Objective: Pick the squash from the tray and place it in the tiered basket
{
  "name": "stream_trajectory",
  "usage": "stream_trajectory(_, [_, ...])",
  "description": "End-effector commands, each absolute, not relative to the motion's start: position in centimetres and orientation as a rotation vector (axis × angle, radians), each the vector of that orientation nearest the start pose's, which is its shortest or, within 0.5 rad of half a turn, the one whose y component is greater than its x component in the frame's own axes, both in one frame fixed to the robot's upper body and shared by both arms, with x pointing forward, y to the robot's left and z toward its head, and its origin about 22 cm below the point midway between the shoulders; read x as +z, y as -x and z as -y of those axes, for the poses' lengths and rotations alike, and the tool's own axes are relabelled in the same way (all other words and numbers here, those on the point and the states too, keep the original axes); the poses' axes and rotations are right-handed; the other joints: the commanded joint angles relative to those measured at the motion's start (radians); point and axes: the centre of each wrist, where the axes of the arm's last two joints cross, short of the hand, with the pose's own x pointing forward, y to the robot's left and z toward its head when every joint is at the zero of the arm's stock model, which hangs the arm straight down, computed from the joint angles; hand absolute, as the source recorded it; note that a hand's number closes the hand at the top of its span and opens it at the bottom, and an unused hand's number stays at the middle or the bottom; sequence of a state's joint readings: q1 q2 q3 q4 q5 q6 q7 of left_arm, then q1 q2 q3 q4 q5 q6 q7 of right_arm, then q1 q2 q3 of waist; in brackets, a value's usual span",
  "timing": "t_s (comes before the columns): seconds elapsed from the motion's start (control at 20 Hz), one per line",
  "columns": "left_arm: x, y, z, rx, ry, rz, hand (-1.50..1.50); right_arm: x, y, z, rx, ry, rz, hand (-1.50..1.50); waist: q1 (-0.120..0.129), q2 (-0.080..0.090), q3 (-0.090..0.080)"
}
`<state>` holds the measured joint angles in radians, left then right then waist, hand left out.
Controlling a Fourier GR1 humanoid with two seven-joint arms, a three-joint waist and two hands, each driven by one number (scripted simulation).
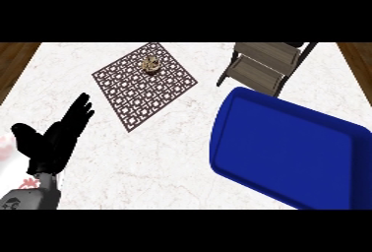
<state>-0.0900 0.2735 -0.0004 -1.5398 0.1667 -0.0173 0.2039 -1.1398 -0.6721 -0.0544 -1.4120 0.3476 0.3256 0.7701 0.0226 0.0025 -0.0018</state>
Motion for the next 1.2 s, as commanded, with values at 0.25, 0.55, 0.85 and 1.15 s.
stream_trajectory(0.25, [3.3, -26.4, -26.6, -0.107, -0.038, 1.413, 0.0, 37.3, -38.6, 21.9, 0.547, 0.974, 1.496, 1.5, -0.007, 0.001, 0.001])
stream_trajectory(0.55, [3.3, -25.6, -29.3, -0.127, -0.056, 1.43, 0.0, 34.9, -40.4, 21.1, 0.585, 0.992, 1.486, 1.5, -0.008, 0.0, 0.001])
stream_trajectory(0.85, [3.6, -25.7, -28.4, -0.123, -0.064, 1.436, 0.0, 33.8, -42.9, 21.1, 0.565, 1.057, 1.493, 1.5, -0.001, 0.002, 0.001])
stream_trajectory(1.15, [3.3, -26.6, -27.9, -0.11, -0.043, 1.41, 0.0, 30.2, -43.9, 20.6, 0.358, 1.083, 1.629, 1.5, -0.004, 0.005, 0.002])
